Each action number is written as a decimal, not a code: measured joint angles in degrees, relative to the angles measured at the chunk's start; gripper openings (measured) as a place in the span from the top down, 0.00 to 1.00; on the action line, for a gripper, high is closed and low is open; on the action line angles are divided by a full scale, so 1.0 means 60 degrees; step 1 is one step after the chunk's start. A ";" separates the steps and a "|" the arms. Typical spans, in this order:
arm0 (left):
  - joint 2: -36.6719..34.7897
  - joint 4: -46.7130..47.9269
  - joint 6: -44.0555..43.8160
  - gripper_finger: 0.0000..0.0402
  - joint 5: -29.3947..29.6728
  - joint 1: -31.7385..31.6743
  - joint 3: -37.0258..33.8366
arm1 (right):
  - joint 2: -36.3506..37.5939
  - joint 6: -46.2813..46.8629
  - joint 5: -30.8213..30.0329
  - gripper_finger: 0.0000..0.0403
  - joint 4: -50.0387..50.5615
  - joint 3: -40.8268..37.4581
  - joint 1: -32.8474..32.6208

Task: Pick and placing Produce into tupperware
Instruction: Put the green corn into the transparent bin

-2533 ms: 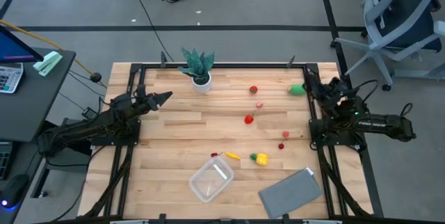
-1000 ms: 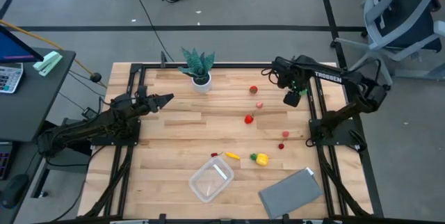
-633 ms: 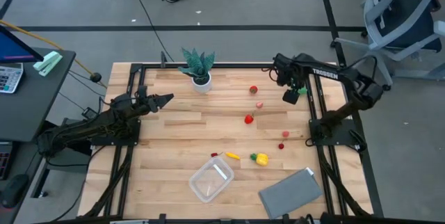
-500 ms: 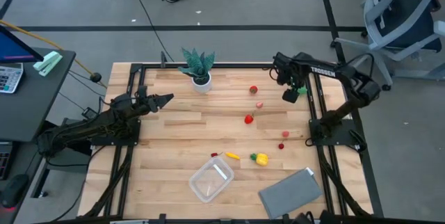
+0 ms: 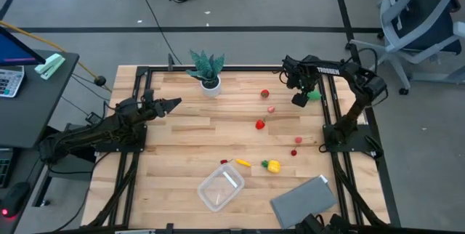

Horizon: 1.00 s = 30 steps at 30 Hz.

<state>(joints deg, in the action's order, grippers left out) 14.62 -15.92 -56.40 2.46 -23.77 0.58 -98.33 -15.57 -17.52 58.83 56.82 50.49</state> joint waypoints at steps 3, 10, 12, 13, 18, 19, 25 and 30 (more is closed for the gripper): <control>0.0002 -0.0002 0.0000 0.67 0.0000 0.0000 0.0000 | -0.0246 -0.0004 0.0004 0.26 -0.0042 0.0000 0.0031; 0.0000 0.0000 0.0000 0.67 0.0000 0.0000 0.0000 | -0.0418 0.0000 -0.0095 0.27 -0.0036 0.0000 0.0023; 0.0001 0.0000 0.0000 0.67 0.0000 0.0004 0.0000 | -0.0418 0.0017 -0.0102 0.28 -0.0033 0.0000 0.0023; 0.0002 -0.0002 0.0000 0.68 0.0000 0.0000 0.0000 | -0.0418 0.0055 -0.0102 0.28 -0.0033 0.0000 0.0023; -0.0002 -0.0002 0.0000 0.69 0.0000 0.0002 0.0000 | -0.0418 0.0540 0.0020 0.33 0.0000 0.0000 0.0023; 0.0002 -0.0002 0.0000 0.68 0.0000 0.0002 0.0000 | -0.0418 0.0657 0.0138 0.34 0.0000 0.0000 0.0023; 0.0002 -0.0001 0.0000 0.68 0.0000 0.0001 -0.0001 | -0.0409 0.1449 0.1186 0.43 0.0017 0.0000 -0.0006; -0.0002 -0.0004 0.0000 0.70 0.0003 0.0001 0.0000 | -0.0281 0.1993 0.1891 0.47 0.0028 0.0004 -0.0187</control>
<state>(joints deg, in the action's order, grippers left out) 14.61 -15.94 -56.40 2.48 -23.76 0.58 -100.01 -3.62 -6.17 58.99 56.84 49.37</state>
